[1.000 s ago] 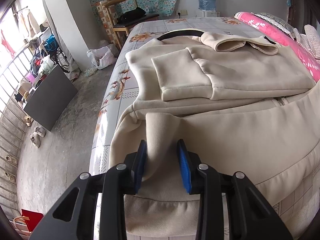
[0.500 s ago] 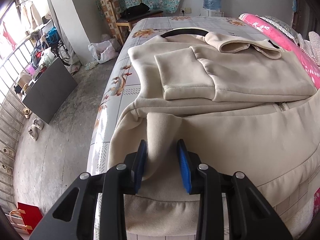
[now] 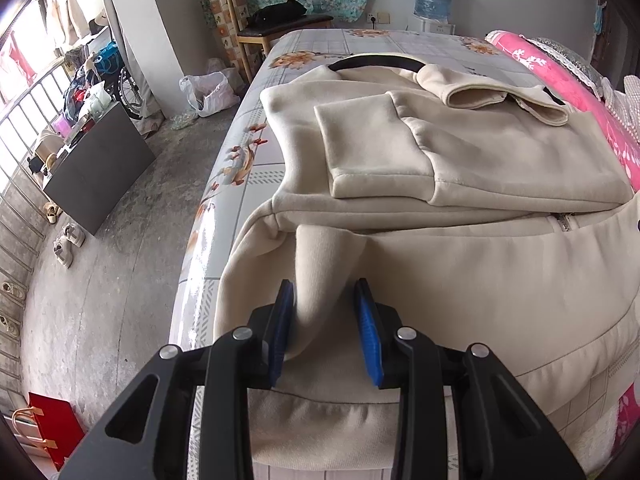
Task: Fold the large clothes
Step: 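Hold the side edge with both grippers and lift it up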
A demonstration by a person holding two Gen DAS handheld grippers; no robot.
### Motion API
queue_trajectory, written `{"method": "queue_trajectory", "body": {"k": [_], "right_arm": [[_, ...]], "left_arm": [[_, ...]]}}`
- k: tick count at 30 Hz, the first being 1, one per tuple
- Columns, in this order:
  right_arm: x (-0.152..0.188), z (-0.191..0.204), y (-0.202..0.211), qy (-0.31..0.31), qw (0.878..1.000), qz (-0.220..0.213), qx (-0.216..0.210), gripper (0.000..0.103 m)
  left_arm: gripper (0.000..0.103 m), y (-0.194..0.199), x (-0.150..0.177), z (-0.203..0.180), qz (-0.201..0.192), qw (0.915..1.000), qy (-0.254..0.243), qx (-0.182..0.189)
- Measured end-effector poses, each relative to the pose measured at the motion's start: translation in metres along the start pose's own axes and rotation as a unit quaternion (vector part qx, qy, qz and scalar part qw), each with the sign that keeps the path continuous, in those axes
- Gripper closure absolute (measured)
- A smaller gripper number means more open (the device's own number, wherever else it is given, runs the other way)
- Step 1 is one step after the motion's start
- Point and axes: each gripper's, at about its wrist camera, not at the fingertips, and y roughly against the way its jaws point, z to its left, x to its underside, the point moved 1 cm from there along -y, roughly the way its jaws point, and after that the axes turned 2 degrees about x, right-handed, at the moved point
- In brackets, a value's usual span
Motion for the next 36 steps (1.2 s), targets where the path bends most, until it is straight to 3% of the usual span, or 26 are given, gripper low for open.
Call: {"method": "queue_trajectory", "body": {"k": [17, 36], "right_arm": [[-0.0010, 0.0086, -0.0036, 0.024, 0.999, 0.007, 0.034, 0.090], [-0.0009, 0.0094, -0.0045, 0.026, 0.999, 0.006, 0.038, 0.090]], "left_arm": [[0.072, 0.0015, 0.0004, -0.0010, -0.003, 1.0000, -0.006, -0.003], [0.072, 0.0016, 0.0006, -0.0032, -0.007, 0.9998, -0.015, -0.012]]}}
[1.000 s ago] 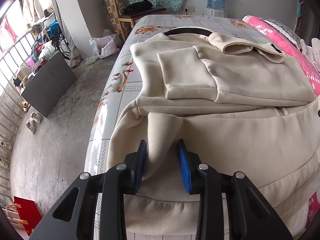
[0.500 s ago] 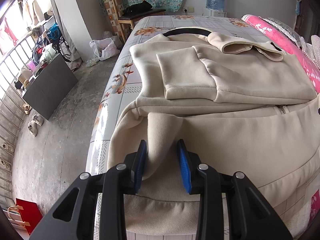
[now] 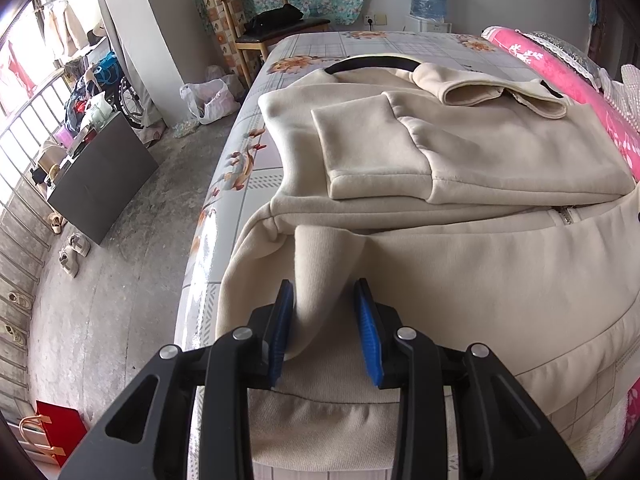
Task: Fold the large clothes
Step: 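Hold the side edge with both grippers and lift it up, then fold the lifted side over the jacket with both grippers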
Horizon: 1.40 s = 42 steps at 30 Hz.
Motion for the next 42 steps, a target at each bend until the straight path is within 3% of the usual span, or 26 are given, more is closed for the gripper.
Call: {"method": "queue_trajectory", "body": {"k": [21, 31, 37, 42], "right_arm": [[0.006, 0.006, 0.005, 0.004, 1.000, -0.016, 0.012, 0.090], [0.010, 0.006, 0.016, -0.010, 0.999, -0.038, 0.012, 0.097], [0.018, 0.001, 0.051, -0.035, 0.996, -0.085, 0.010, 0.099], [0.023, -0.002, 0.091, -0.056, 0.989, -0.137, 0.003, 0.099]], "left_arm": [[0.072, 0.000, 0.002, 0.000, -0.017, 0.9998, -0.002, -0.005], [0.093, 0.007, 0.006, 0.006, -0.036, 0.9993, 0.010, -0.003], [0.097, 0.045, 0.008, 0.009, -0.089, 0.9959, 0.011, 0.004], [0.097, 0.090, 0.008, 0.017, -0.155, 0.9877, 0.017, 0.015]]}}
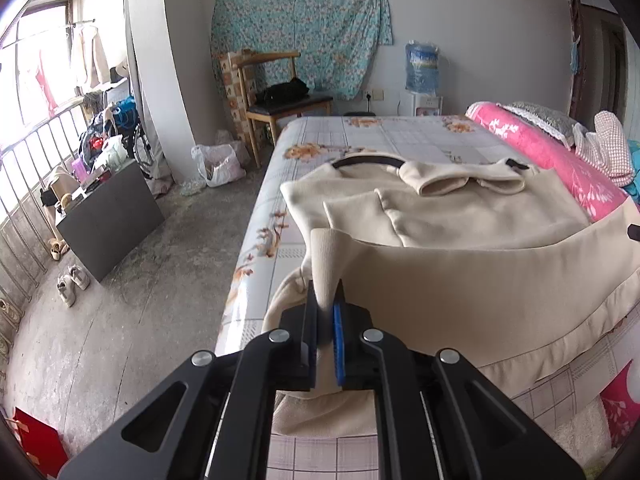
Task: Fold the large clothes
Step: 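Fold the lifted side over the jacket with both grippers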
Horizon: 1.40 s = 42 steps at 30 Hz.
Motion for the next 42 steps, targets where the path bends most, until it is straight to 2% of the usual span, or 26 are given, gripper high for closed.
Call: {"method": "queue_trajectory", "body": {"k": [4, 8, 11, 15, 18, 21, 25, 26, 27, 28, 29, 31, 33, 35, 37, 38, 39, 41, 42], "right_arm": [[-0.016, -0.003, 0.024, -0.002, 0.999, -0.046, -0.001, 0.099], [-0.047, -0.014, 0.030, -0.004, 0.996, -0.087, -0.007, 0.099], [-0.076, -0.023, 0.018, 0.004, 0.994, -0.108, -0.004, 0.099], [-0.121, -0.037, -0.017, 0.008, 0.993, -0.116, -0.006, 0.099], [-0.156, -0.048, -0.060, 0.003, 0.995, -0.100, -0.009, 0.099], [-0.178, -0.055, -0.114, -0.001, 0.998, -0.064, -0.010, 0.099], [-0.180, -0.062, -0.193, -0.023, 0.999, 0.019, -0.017, 0.094], [-0.175, -0.064, -0.212, -0.029, 0.998, 0.047, -0.015, 0.093], [-0.171, -0.068, -0.225, -0.040, 0.997, 0.067, -0.005, 0.086], [-0.167, -0.073, -0.231, -0.053, 0.995, 0.081, 0.004, 0.080], [-0.166, -0.078, -0.233, -0.069, 0.994, 0.083, -0.002, 0.079], [-0.168, -0.083, -0.221, -0.087, 0.994, 0.056, -0.021, 0.071], [-0.173, -0.078, -0.209, -0.075, 0.996, 0.031, -0.028, 0.068], [-0.176, -0.067, -0.209, -0.067, 0.994, 0.036, -0.074, 0.066], [-0.175, -0.058, -0.224, -0.070, 0.988, 0.071, -0.116, 0.066], [-0.173, -0.055, -0.233, -0.073, 0.985, 0.090, -0.130, 0.066], [-0.169, -0.055, -0.243, -0.080, 0.983, 0.107, -0.130, 0.066], [-0.160, -0.066, -0.256, -0.099, 0.981, 0.129, -0.103, 0.075], [-0.157, -0.074, -0.256, -0.114, 0.981, 0.131, -0.093, 0.085]], "left_arm": [[0.097, 0.022, -0.021, 0.000, -0.039, 0.9992, -0.005, -0.001], [0.097, 0.026, -0.054, 0.004, -0.069, 0.9976, -0.003, -0.002], [0.097, 0.012, -0.085, 0.009, -0.081, 0.9967, -0.001, 0.002], [0.097, -0.029, -0.133, 0.015, -0.078, 0.9969, 0.000, 0.011], [0.097, -0.077, -0.167, 0.018, -0.055, 0.9983, 0.004, 0.017], [0.097, -0.138, -0.188, 0.018, -0.010, 0.9997, 0.015, 0.015], [0.093, -0.223, -0.184, 0.016, 0.083, 0.9954, 0.038, 0.029], [0.089, -0.238, -0.179, 0.017, 0.105, 0.9932, 0.047, 0.021], [0.087, -0.248, -0.175, 0.017, 0.118, 0.9912, 0.059, 0.010], [0.086, -0.251, -0.172, 0.023, 0.122, 0.9891, 0.082, 0.008], [0.086, -0.248, -0.171, 0.030, 0.116, 0.9873, 0.107, 0.014], [0.084, -0.234, -0.173, 0.038, 0.090, 0.9864, 0.134, 0.032], [0.079, -0.224, -0.176, 0.037, 0.068, 0.9878, 0.132, 0.046], [0.072, -0.230, -0.178, 0.034, 0.084, 0.9846, 0.132, 0.078], [0.071, -0.247, -0.174, 0.028, 0.124, 0.9788, 0.134, 0.094], [0.071, -0.257, -0.170, 0.025, 0.147, 0.9762, 0.131, 0.091], [0.071, -0.267, -0.164, 0.025, 0.167, 0.9749, 0.130, 0.069], [0.071, -0.275, -0.154, 0.032, 0.184, 0.9730, 0.137, 0.019], [0.070, -0.272, -0.152, 0.039, 0.180, 0.9722, 0.149, 0.003]]}}
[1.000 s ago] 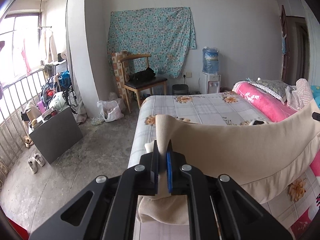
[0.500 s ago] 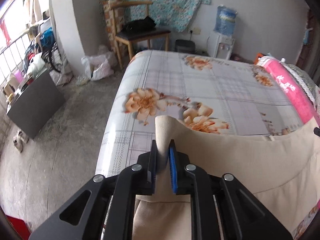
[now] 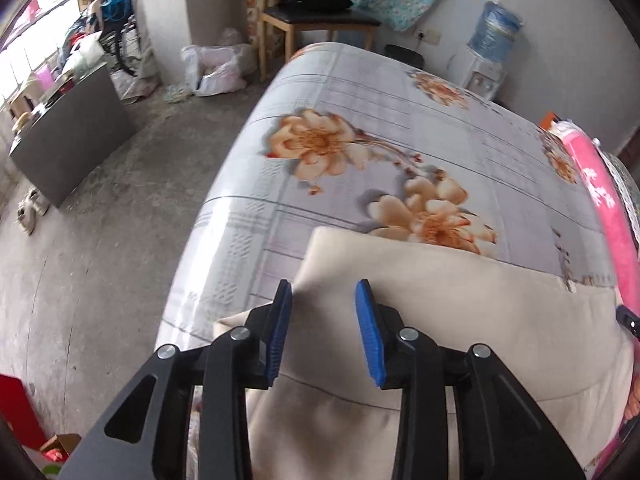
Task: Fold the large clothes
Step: 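Fold the lifted side over the jacket with both grippers, then open both grippers and pull them back from the folded bundle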
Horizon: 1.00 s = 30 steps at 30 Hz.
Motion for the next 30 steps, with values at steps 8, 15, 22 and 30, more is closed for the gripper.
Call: {"method": "queue_trajectory", "body": {"k": [8, 15, 22, 30], "right_arm": [[0.048, 0.003, 0.089, 0.047, 0.995, -0.074, 0.039, 0.067], [0.118, 0.018, 0.075, 0.095, 0.995, -0.013, 0.024, 0.061], [0.129, 0.022, 0.098, 0.085, 0.994, -0.028, 0.055, 0.061], [0.173, 0.013, 0.081, 0.096, 0.993, -0.011, 0.073, 0.057]], "left_arm": [[0.071, 0.090, 0.040, 0.014, -0.071, 0.9930, -0.034, 0.088], [0.068, 0.080, 0.127, 0.000, 0.007, 0.9891, -0.073, 0.128], [0.068, 0.104, 0.143, 0.006, -0.024, 0.9899, -0.068, 0.122], [0.060, 0.101, 0.175, -0.002, -0.020, 0.9898, -0.101, 0.098]]}}
